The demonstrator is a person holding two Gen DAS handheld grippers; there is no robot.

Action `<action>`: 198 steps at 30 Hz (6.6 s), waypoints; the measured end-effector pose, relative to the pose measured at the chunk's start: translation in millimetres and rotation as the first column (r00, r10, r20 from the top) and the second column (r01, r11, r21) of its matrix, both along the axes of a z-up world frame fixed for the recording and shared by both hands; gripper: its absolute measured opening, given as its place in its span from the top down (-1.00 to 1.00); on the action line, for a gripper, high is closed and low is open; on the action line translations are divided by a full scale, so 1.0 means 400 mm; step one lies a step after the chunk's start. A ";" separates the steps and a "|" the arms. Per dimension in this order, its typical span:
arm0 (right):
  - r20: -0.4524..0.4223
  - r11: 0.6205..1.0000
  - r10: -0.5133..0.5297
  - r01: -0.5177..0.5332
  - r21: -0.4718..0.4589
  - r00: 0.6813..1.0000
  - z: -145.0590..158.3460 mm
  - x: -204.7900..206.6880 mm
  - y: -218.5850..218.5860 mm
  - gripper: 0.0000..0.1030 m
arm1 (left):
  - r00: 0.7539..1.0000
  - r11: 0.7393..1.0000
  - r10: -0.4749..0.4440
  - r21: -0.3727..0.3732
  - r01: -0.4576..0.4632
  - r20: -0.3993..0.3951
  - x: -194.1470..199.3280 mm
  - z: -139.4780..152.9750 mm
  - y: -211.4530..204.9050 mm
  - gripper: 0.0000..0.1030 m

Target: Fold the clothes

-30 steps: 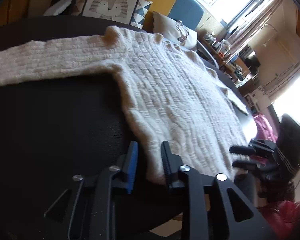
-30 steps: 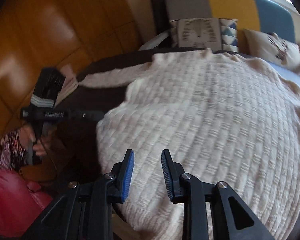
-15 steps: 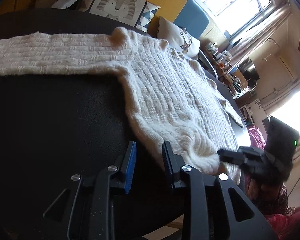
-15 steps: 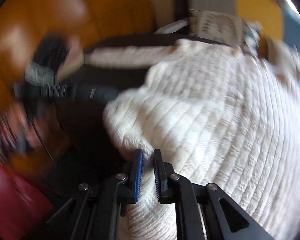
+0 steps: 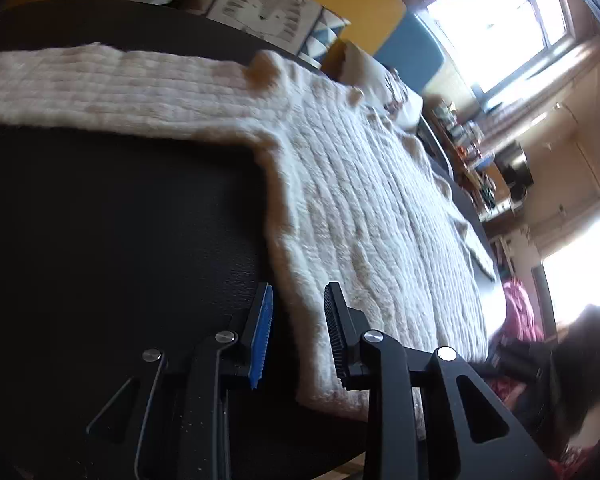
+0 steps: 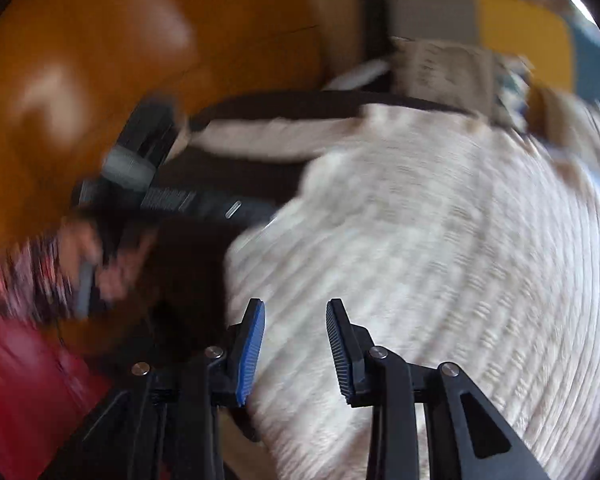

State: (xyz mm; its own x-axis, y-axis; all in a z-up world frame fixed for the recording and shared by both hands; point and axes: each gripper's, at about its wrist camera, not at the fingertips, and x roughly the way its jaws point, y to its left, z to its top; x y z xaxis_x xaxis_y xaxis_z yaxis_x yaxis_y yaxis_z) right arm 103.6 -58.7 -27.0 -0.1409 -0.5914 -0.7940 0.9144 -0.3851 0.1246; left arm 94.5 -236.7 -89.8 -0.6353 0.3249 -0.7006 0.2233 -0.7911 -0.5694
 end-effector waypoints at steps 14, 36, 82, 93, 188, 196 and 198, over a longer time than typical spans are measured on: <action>0.219 0.933 -0.323 0.348 -0.087 0.921 -0.018 -0.194 0.068 0.79 | 0.999 0.998 -0.040 -0.046 0.039 -0.006 -0.012 0.024 0.026 0.43; 0.536 0.755 -0.319 0.551 -0.354 0.782 -0.190 -0.367 0.298 0.74 | 0.950 0.953 -0.302 0.058 0.298 0.080 -0.243 -0.029 0.287 0.64; 0.169 0.656 -0.731 0.749 -0.090 0.661 -0.127 -0.371 0.397 0.44 | 0.978 0.967 -0.207 -0.144 0.210 0.037 0.169 0.075 -0.115 0.57; 0.037 0.708 -0.705 0.706 -0.017 0.708 -0.079 -0.383 0.361 0.43 | 0.995 0.865 -0.038 -0.502 -0.012 -0.089 -0.277 0.103 0.009 0.48; -0.150 0.674 -0.732 0.738 -0.016 0.665 -0.143 -0.788 0.264 0.32 | 0.937 0.706 0.350 -0.654 -0.271 -0.011 -0.696 0.010 0.001 0.59; -0.138 0.673 -0.734 0.739 -0.017 0.665 -0.142 -0.787 0.262 0.32 | 0.938 0.698 0.348 -0.670 -0.251 0.011 -0.662 -0.041 0.066 0.02; -0.128 0.675 -0.733 0.737 -0.018 0.668 -0.140 -0.788 0.264 0.31 | 0.929 0.699 0.370 -0.660 -0.275 0.004 -0.655 -0.046 0.051 -0.17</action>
State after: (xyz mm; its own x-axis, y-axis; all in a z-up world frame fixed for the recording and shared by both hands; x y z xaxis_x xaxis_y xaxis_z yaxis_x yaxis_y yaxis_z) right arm -211.5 46.7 -82.9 -0.6092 -0.2309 -0.7587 0.3394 -0.9405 0.0136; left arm -167.5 -216.5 -108.3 -0.5062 -0.4368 -0.7436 0.5662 -0.8187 0.0954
